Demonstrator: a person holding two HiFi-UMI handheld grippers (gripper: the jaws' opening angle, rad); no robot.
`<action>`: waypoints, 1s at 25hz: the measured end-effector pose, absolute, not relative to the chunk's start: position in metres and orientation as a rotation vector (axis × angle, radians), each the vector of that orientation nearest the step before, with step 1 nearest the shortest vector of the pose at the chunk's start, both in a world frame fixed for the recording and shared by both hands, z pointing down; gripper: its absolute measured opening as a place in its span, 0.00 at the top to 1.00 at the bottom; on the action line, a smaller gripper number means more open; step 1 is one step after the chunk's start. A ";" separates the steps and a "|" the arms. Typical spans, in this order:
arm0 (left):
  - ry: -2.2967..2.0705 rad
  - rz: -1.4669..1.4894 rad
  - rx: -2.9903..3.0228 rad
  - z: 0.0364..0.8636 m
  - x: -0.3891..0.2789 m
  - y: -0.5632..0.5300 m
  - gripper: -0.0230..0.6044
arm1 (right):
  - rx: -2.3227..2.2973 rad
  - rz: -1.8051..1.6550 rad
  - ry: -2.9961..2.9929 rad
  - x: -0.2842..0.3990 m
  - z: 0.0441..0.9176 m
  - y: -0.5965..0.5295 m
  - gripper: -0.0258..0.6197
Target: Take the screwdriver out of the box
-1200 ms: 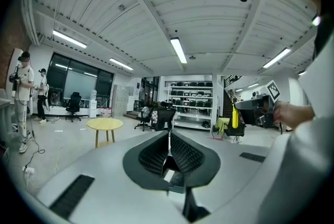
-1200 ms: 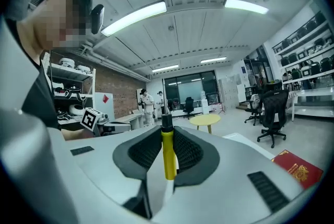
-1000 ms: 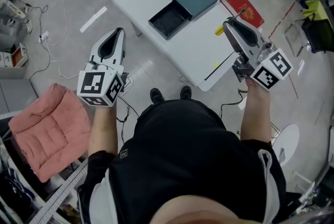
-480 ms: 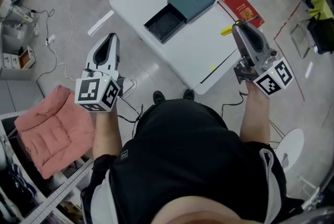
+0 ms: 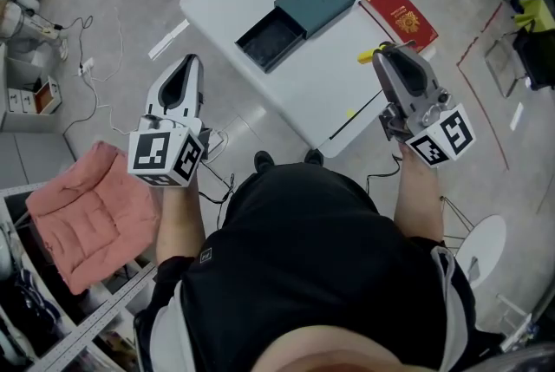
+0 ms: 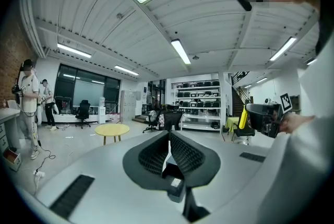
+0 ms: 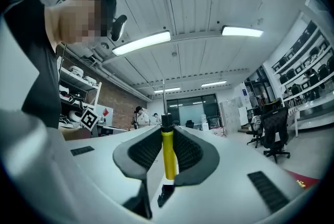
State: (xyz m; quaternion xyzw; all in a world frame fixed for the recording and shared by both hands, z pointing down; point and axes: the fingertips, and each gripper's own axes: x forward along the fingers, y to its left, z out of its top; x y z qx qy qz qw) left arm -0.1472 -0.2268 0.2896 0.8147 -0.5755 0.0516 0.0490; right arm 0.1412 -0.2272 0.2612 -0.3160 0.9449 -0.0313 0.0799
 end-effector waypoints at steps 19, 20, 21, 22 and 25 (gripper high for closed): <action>-1.777 0.132 2.490 0.279 -0.155 -0.237 0.92 | -0.937 -0.108 2.842 0.122 0.248 -0.244 0.83; -1.777 0.133 2.488 0.280 -0.156 -0.237 0.92 | -0.936 -0.109 2.843 0.121 0.249 -0.244 0.83; -1.777 0.134 2.485 0.281 -0.156 -0.237 0.92 | -0.934 -0.110 2.844 0.120 0.249 -0.245 0.83; -1.777 0.135 2.483 0.282 -0.157 -0.238 0.92 | -0.933 -0.111 2.845 0.119 0.250 -0.245 0.83; -1.775 0.139 2.478 0.285 -0.160 -0.238 0.92 | -0.933 -0.120 2.850 0.115 0.253 -0.246 0.83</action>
